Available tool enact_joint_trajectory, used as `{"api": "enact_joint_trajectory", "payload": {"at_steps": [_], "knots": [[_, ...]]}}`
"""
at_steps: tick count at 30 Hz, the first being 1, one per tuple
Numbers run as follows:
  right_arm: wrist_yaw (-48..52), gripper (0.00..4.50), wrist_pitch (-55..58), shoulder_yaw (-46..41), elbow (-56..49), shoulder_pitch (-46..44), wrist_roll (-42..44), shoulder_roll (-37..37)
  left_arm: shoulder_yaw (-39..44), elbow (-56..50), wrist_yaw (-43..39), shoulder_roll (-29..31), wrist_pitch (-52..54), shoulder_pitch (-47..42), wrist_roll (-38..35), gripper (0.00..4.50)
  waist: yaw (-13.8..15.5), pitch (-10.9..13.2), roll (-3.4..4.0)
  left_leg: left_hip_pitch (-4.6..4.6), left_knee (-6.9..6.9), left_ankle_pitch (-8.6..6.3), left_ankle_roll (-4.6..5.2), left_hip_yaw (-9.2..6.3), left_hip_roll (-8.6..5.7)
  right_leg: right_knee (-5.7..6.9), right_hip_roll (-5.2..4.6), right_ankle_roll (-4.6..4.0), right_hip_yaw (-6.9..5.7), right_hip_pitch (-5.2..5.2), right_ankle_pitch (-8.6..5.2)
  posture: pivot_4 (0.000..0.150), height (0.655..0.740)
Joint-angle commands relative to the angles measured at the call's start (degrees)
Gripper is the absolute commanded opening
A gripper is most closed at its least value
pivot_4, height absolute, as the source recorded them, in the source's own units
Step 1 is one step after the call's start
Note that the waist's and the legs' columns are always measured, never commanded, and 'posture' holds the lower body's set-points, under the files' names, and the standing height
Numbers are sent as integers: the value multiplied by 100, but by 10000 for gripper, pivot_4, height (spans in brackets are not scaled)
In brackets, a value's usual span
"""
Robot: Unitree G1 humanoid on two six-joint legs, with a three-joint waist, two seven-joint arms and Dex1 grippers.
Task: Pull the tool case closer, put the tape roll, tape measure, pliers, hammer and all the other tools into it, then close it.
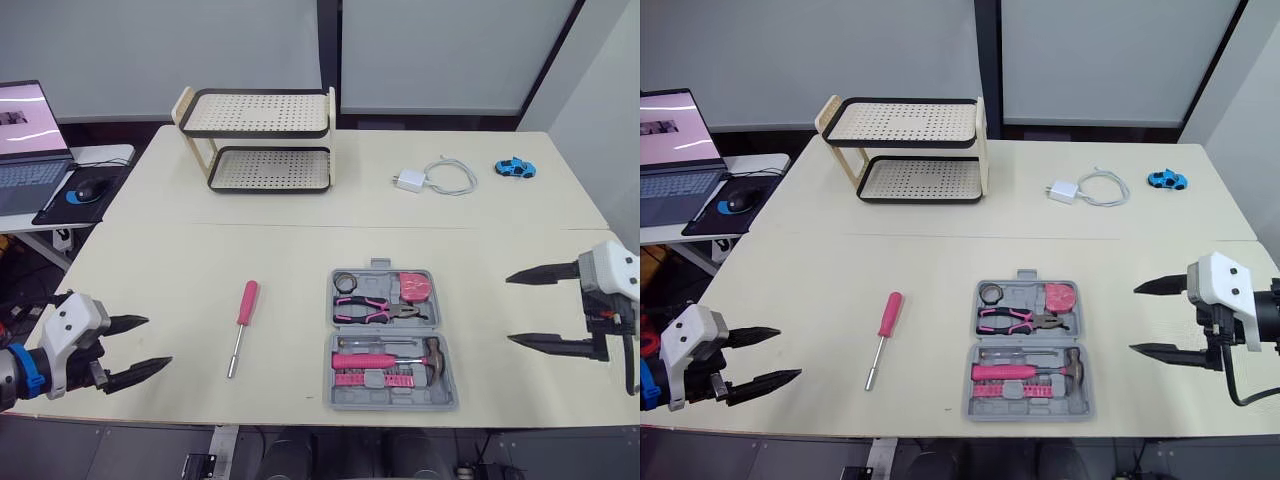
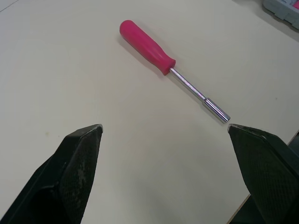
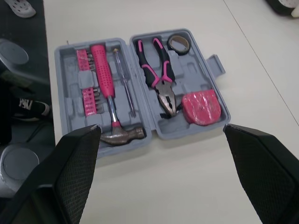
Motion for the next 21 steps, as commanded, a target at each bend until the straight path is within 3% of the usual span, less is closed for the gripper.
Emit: {"api": "enact_joint_trajectory", "payload": {"at_steps": [1, 21], "knots": [[-71, 45000, -31, 41, -160, -115, 84, 11, 170, 44, 11, 97, -81, -11, -52, 44799, 3, 0, 0, 0, 0, 0, 0, 0, 0, 0, 0, 0, 0, 0, 0, 1500, 7400], [-287, 45000, -789, -251, 239, 472, -626, 201, 156, -90, 585, -406, 147, 199, -135, 44799, 11, 0, -1, -1, 1, 0, 0, 1, -2, 0, -1, 0, 2, 0, 0, 1500, 7400]]}}
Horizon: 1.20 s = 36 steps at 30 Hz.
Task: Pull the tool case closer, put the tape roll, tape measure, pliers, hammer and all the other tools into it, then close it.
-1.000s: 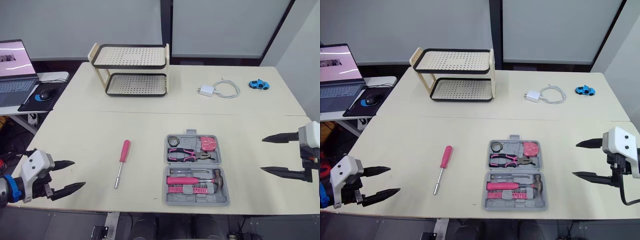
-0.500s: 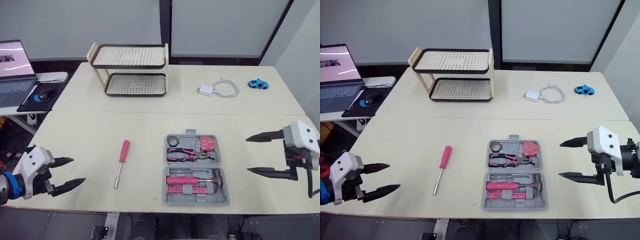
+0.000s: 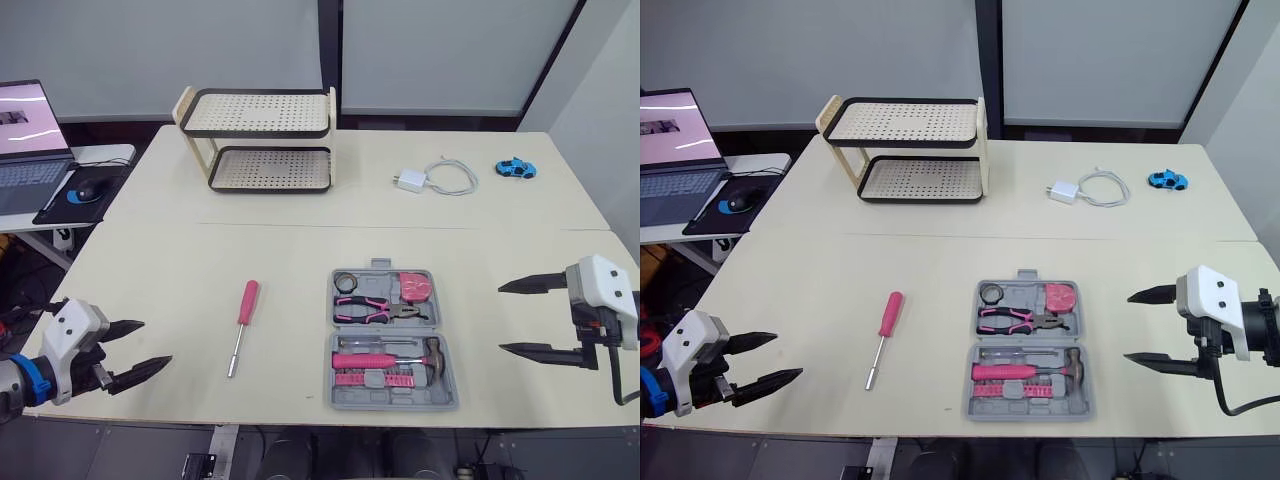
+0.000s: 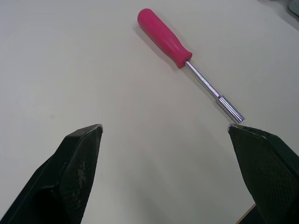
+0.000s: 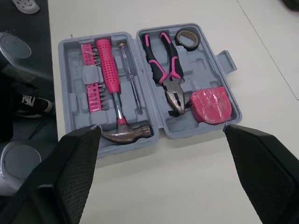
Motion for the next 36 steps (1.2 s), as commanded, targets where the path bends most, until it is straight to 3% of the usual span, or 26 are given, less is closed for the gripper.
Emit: {"api": "enact_joint_trajectory", "payload": {"at_steps": [1, 13, 27, 36], "knots": [[-138, 45000, -382, -183, 90, 6, -182, 110, 160, -152, 115, -66, 5, 58, -125, 44799, 0, 0, 0, 0, 0, 0, 0, 1, -1, 0, 0, 0, 0, 0, 0, 1500, 7400], [5, 45000, -906, -109, 170, 35, -177, 248, 119, -631, 772, -341, 477, 102, -331, 44799, -2, 0, 0, 1, 0, 0, 0, 0, 0, 0, 0, 0, 1, 1, 0, 1500, 7400], [-258, 45000, 645, 1030, -899, -1474, 936, 196, -128, -2591, 2781, -1685, 1977, 188, -709, 44799, 13, 0, -2, -1, 2, 0, -1, -2, -1, -2, -1, 0, 1, 1, 0, 1500, 7400], [-378, 45000, 767, 1483, -928, -1901, 950, 321, -958, -2666, 4472, -2631, 2655, -613, -346, 44799, 47, -3, -9, -3, 6, 1, -2, -2, -7, -2, -1, 1, 0, 1, 1, 1500, 7400]]}}
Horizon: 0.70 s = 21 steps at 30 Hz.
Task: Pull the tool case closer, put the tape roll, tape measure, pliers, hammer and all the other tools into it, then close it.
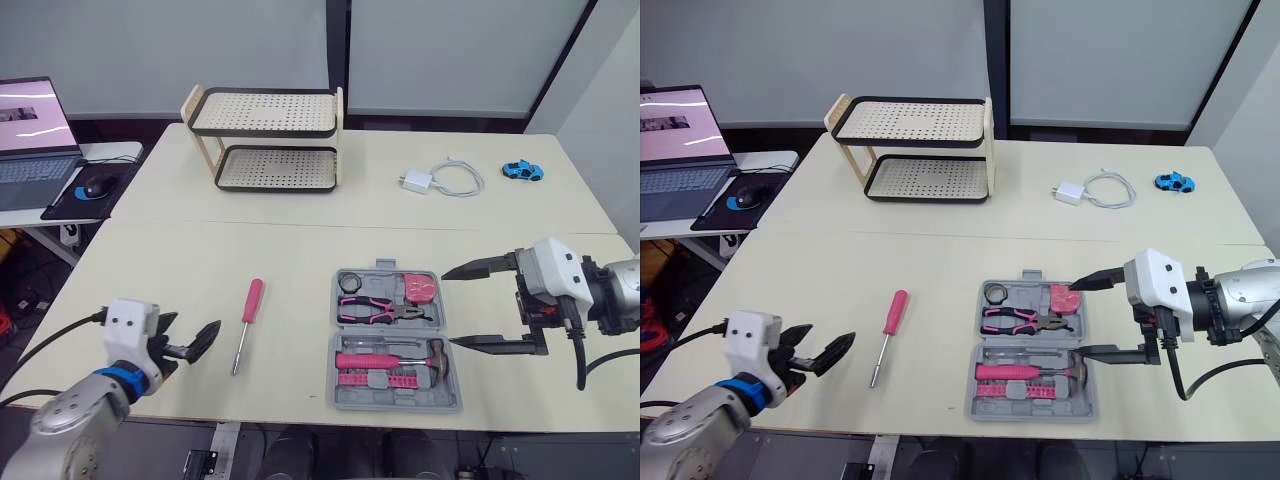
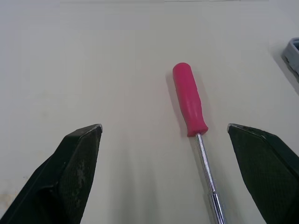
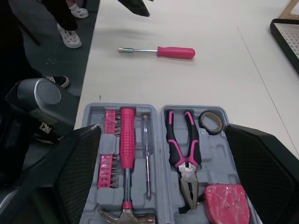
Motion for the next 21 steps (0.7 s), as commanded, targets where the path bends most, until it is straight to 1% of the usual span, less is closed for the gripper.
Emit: {"api": "enact_joint_trajectory", "payload": {"at_steps": [1, 5, 10, 15, 17, 20, 21], "knots": [[-99, 45000, 60, 12, -148, -151, 69, 31, -320, 5, 535, -193, 160, -265, 226, 44799, -1, 0, 0, 0, 0, 0, 0, 0, 0, 1, 0, 0, -1, 0, 0, 1500, 7400], [-144, 45000, 111, 162, -196, -263, 68, 77, -828, 347, 781, -335, 190, -545, 482, 44799, -8, 0, 0, 1, 0, 1, -1, 0, 1, 2, 2, 0, -1, -1, 0, 1500, 7400], [-176, 45000, 175, 247, -235, -312, 99, 94, -1429, 953, 1195, -541, 138, -1123, 934, 44799, -3, -1, -1, 0, 0, 1, -1, -1, 0, 3, 2, 0, -1, -2, 0, 1500, 7400], [-194, 45000, 232, 252, -269, -311, 121, 75, -1767, 1337, 1433, -834, 127, -1522, 1174, 44799, 1, 0, -4, -3, 2, 3, -5, 1, -3, 0, 0, 0, -1, -3, 0, 1500, 7400], [-194, 45000, 271, 237, -299, -305, 140, 61, -1835, 1428, 1591, -951, 240, -1589, 1269, 44799, -5, 0, -4, -4, 2, 12, -22, 0, -1, 1, 1, 0, -2, -4, 0, 1500, 7400], [-187, 45000, 321, 191, -324, -287, 168, 32, -1832, 1415, 1769, -1056, 417, -1570, 1348, 38696, -5, 0, -4, -3, 1, 13, -23, -1, 0, 3, 2, 0, -2, -4, 0, 1500, 7400], [-184, 45000, 327, 178, -331, -274, 167, 23, -1847, 1395, 1803, -1068, 464, -1546, 1374, 35930, -5, -1, -2, -2, 1, 13, -24, 0, 1, 3, 2, 0, -2, -4, 0, 1500, 7400]]}}
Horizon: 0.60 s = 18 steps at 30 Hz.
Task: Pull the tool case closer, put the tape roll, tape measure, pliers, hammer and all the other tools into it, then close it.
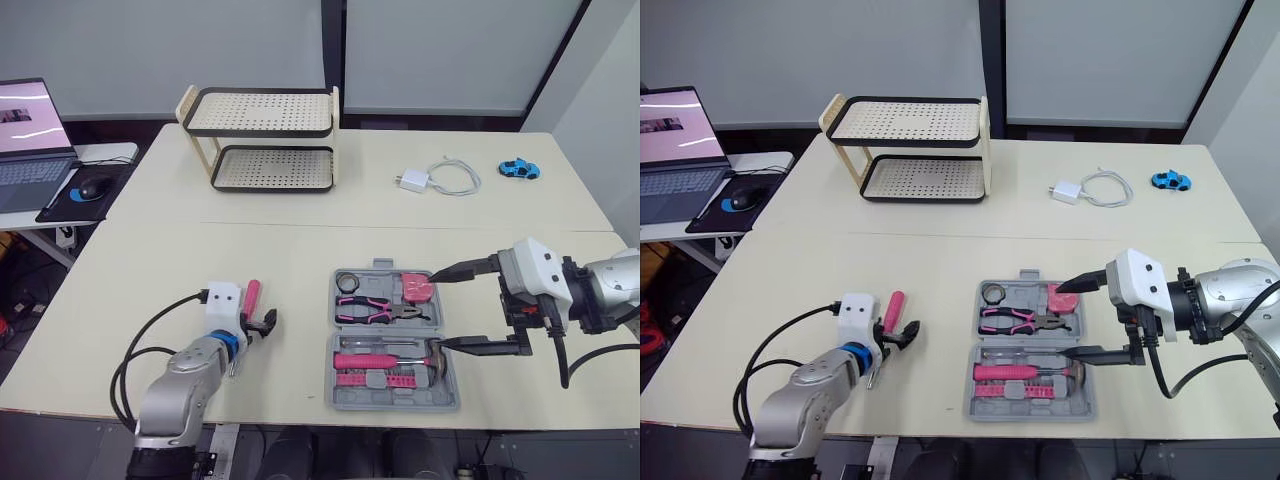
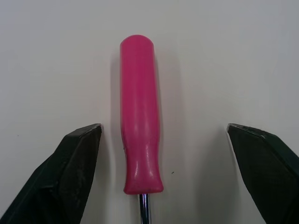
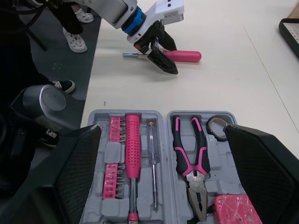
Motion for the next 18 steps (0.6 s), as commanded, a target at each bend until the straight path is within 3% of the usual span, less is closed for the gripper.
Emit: {"api": "enact_joint_trajectory", "payload": {"at_steps": [1, 10, 18], "knots": [[9, 45000, 44, -174, -176, -18, 122, -77, -5, -80, 159, -70, 222, 77, 108, 32537, 0, -1, 1, 1, 0, 0, 0, 1, -1, 0, 0, 0, 1, 0, 0, 1500, 7400], [-21, 45000, 158, -246, -257, 4, 177, -104, -96, -314, 155, -111, 383, 297, 120, 5847, 5, -4, 5, 1, 0, 0, 0, 1, -2, 0, -1, 0, 2, 2, 0, 1500, 7400], [-16, 45000, 230, -280, -287, 26, 231, -135, -306, -1132, 163, -163, 869, 296, 72, 5781, 8, -2, 2, -1, 0, -1, 3, 0, -2, -1, -1, 0, 1, 2, 0, 1500, 7400]]}}
